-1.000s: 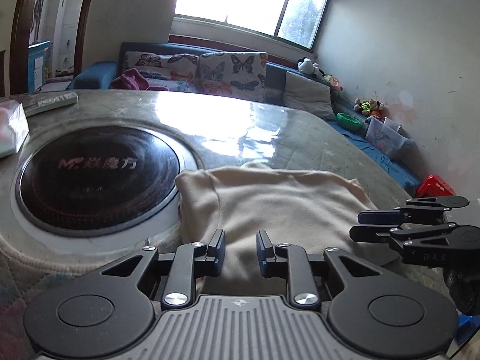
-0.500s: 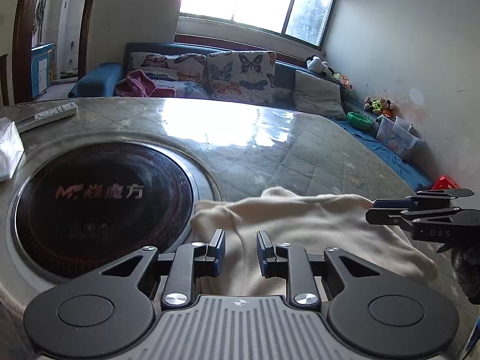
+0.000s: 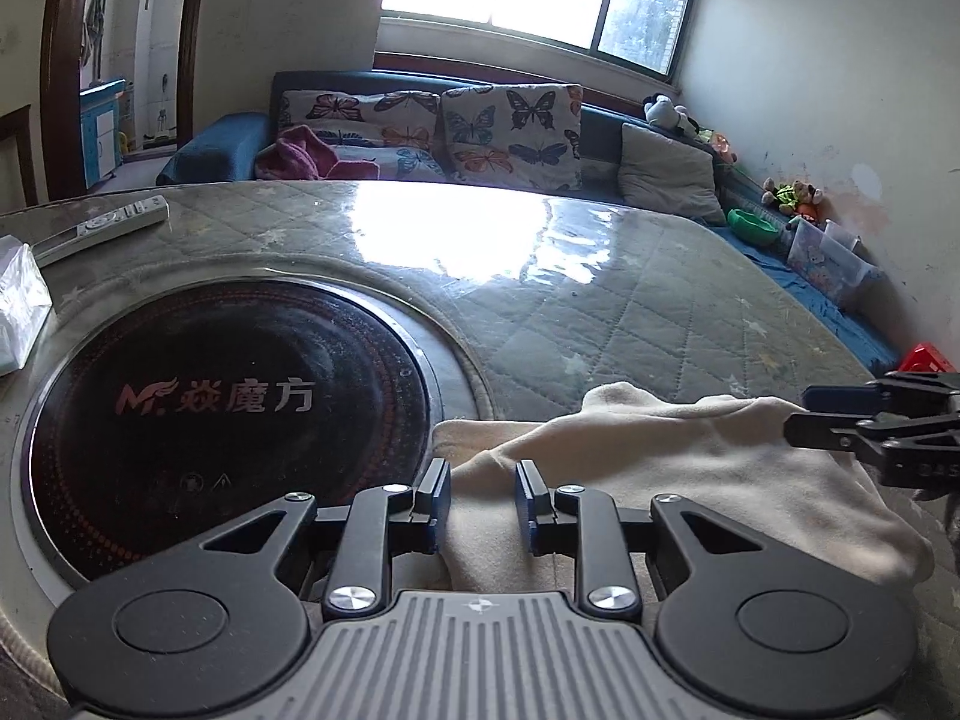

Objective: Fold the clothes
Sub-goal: 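Press the folded shirt flat with both grippers, then open them wide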

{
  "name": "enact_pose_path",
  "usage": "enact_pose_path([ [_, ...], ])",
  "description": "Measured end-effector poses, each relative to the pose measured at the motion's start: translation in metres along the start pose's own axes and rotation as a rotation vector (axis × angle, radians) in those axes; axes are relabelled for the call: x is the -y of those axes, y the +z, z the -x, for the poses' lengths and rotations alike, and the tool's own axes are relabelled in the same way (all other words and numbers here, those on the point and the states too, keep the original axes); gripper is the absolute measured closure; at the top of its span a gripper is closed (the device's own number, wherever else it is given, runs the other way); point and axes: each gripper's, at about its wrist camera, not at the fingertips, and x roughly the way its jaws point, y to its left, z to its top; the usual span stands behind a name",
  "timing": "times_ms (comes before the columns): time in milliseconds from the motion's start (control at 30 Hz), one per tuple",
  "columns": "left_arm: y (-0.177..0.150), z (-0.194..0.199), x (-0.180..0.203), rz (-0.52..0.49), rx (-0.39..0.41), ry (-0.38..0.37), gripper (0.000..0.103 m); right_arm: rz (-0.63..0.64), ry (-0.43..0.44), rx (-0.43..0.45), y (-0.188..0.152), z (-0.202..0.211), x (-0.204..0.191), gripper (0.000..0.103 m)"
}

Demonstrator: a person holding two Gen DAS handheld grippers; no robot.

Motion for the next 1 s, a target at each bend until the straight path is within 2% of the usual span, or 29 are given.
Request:
enact_pose_path([
  [67,0.0,0.003,0.003,-0.003,0.002,0.003,0.074,0.014,-0.002,0.014,-0.001,0.008,-0.005,0.051],
  [100,0.0,0.005,0.004,-0.004,0.004,0.004,0.072,0.016,-0.001,0.017,-0.001,0.01,-0.006,0.044],
  [133,0.0,0.007,0.005,-0.005,0.008,0.005,0.066,0.017,-0.001,0.023,-0.002,0.014,-0.009,0.038],
  [167,0.0,0.009,0.006,-0.007,0.012,0.006,0.061,0.021,-0.007,0.028,-0.003,0.018,-0.012,0.037],
  [200,0.0,0.012,0.008,-0.01,0.016,0.006,0.06,0.023,-0.011,0.03,-0.005,0.02,-0.014,0.036],
  [300,-0.001,0.02,0.013,-0.021,0.027,-0.002,0.057,0.029,-0.022,0.033,-0.009,0.026,-0.02,0.019],
  [400,-0.003,0.026,0.016,-0.024,0.035,-0.007,0.053,0.034,-0.032,0.041,-0.016,0.035,-0.027,0.017],
  [533,-0.008,0.034,0.02,-0.024,0.042,-0.012,0.047,0.008,-0.05,0.055,-0.022,0.043,-0.031,0.003],
  [800,-0.019,0.047,0.027,-0.027,0.051,-0.018,0.037,-0.024,-0.086,0.07,-0.036,0.056,-0.041,0.0],
  [1000,-0.029,0.057,0.036,-0.04,0.07,-0.025,0.022,-0.032,-0.095,0.073,-0.044,0.065,-0.046,0.0],
])
